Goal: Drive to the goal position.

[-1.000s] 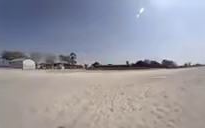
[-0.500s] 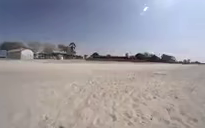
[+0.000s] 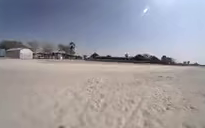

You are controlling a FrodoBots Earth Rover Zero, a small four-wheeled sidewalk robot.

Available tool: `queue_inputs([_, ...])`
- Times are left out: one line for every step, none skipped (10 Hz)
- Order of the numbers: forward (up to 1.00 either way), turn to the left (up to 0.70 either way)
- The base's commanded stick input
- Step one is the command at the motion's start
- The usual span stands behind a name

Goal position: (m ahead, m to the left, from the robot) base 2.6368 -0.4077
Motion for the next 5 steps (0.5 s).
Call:
queue_inputs([0.7,-0.1])
queue_inputs([0.7,-0.07])
queue_inputs([0.7,-0.03])
queue_inputs([0.7,0.0])
queue_inputs([0.7,0.0])
